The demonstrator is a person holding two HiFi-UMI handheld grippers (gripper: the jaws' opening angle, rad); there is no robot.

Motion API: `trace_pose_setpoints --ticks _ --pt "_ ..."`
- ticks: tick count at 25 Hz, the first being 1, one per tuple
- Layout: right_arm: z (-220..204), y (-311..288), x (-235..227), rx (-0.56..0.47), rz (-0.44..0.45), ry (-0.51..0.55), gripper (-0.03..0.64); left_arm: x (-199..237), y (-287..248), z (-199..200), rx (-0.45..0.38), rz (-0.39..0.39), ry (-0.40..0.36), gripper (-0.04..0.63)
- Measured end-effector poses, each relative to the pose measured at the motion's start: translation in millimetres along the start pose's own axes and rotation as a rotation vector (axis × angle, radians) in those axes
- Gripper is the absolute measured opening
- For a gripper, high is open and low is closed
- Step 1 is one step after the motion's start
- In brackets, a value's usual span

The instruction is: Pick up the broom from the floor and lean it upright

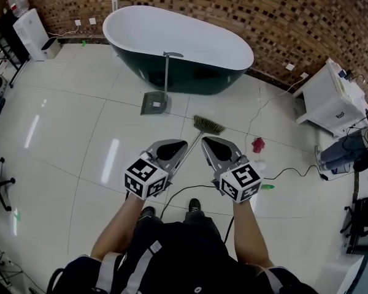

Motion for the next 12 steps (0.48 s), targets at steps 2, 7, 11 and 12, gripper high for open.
trace_pose_setpoints --ticks 2,7,11,12 --pt "-4.4 -17.6 -14.1 0.039 0.123 0.048 0.006 5.2 -6.4 -3.5 0.004 0.089 0.008 0.002" --pt "-61.0 -71.7 -13.7 0.163 0.426 0.073 0.006 22.7 12.7 -63.9 0.051 0.306 0.026 0.002" --pt "-120.9 -125.0 15.7 0.272 0.588 0.113 0.006 57.7 51.4 -128.3 0.098 0.44 0.067 0.002" --pt "-134.0 -138.7 22.3 0.298 0.62 0.133 0.006 68.8 60.0 -143.8 0.106 0.47 0.085 0.002"
Point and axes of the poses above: the fingertips, and each gripper's own axes: y backward along the fingers, x to its left, z out of its top, the point moved 7 cm from there along y, backward along the fingers, and after that the axes turned 6 degrees about z, right-handed, at the moved point
